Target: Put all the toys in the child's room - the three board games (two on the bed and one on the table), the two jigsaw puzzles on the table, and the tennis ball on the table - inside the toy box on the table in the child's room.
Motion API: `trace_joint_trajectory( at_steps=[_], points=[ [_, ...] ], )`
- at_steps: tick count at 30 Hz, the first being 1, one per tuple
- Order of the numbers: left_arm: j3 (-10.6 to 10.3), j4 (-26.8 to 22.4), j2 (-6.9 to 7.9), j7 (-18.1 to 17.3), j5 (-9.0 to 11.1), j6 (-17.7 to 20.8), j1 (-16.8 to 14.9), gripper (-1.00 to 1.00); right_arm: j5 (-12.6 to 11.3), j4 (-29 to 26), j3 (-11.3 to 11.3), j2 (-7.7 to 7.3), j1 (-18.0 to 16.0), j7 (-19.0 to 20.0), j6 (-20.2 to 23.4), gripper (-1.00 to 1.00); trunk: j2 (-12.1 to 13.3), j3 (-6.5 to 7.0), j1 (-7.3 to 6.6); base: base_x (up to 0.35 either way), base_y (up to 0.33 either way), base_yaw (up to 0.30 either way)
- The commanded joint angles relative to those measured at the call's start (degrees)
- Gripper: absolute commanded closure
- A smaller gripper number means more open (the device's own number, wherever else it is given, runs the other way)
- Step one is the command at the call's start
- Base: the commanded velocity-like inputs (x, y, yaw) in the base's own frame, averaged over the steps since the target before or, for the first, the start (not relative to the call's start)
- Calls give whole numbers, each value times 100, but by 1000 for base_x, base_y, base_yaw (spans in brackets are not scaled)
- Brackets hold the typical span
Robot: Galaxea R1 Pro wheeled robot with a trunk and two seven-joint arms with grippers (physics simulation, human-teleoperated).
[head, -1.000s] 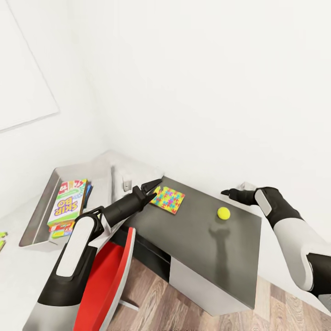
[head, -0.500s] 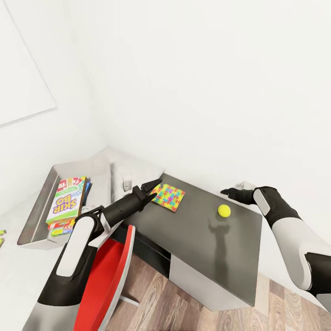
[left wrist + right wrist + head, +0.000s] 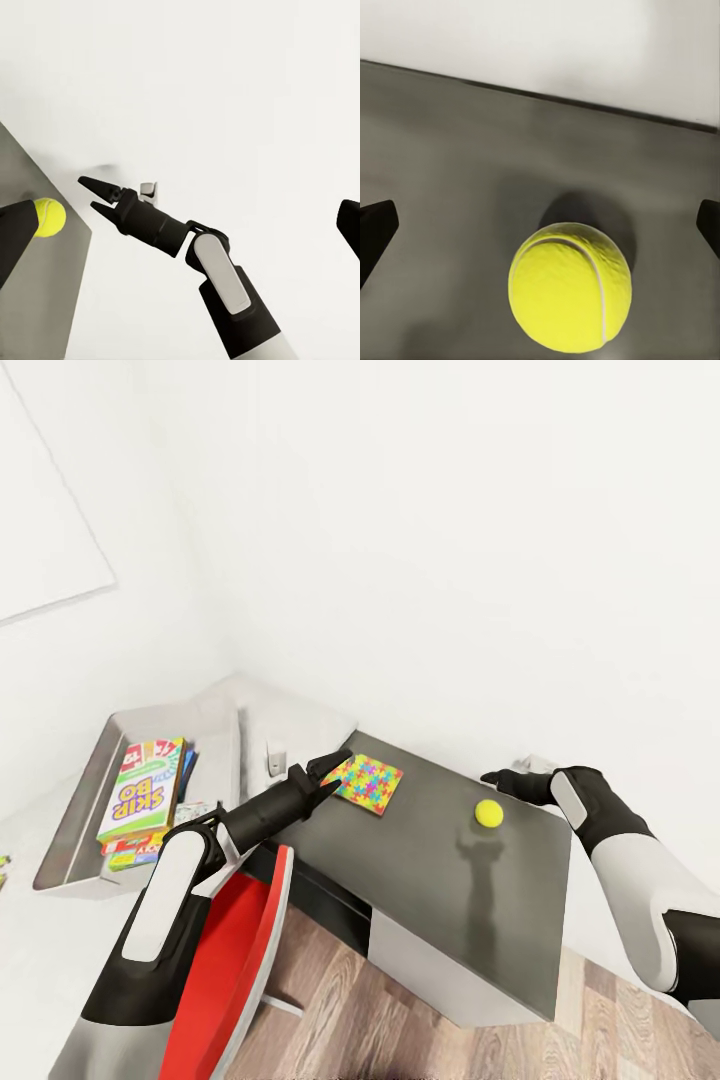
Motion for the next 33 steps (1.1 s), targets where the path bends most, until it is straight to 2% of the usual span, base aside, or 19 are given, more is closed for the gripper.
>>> trace_joint_trajectory(
  at_steps=[1, 10, 14, 20, 21, 24, 28, 29, 33],
  points=[
    [4, -3, -1, 35, 44, 21, -4, -100, 20, -5, -27, 2, 3, 29, 29, -100, -7, -13, 1, 0, 0, 0],
    [7, -3, 2, 12, 44, 88, -94, -100, 25, -14, -27, 2, 40, 32, -42, -100, -7, -35, 1, 0, 0, 0],
    [31, 13, 56, 56, 40, 230, -348, -100, 25, -15, -27, 0, 49, 31, -57, -100, -7, -37, 1, 0, 0, 0],
    [95, 141, 262, 195, 96, 390, -824, -100, 32, -21, -27, 2, 54, 30, -65, -100, -7, -39, 1, 0, 0, 0],
    [95, 141, 262, 195, 96, 390, -824, -100, 32, -21, -27, 2, 54, 30, -65, -100, -7, -39, 1, 0, 0, 0],
    [94, 191, 314, 429, 306, 420, -1009, -100, 33, -22, -26, 2, 55, 29, -66, -100, -7, -44, 1, 0, 0, 0],
    [81, 219, 330, 941, 684, 434, -1180, -100, 29, -22, -22, 2, 56, 31, -67, -100, -7, -64, 1, 0, 0, 0],
    [81, 219, 330, 941, 684, 434, -1180, -100, 29, -22, -22, 2, 56, 31, -67, -100, -7, -70, 1, 0, 0, 0],
    [72, 220, 326, 1322, 974, 439, -1259, -100, 22, -22, -17, 2, 56, 31, -67, -100, -7, -101, 1, 0, 0, 0]
  ],
)
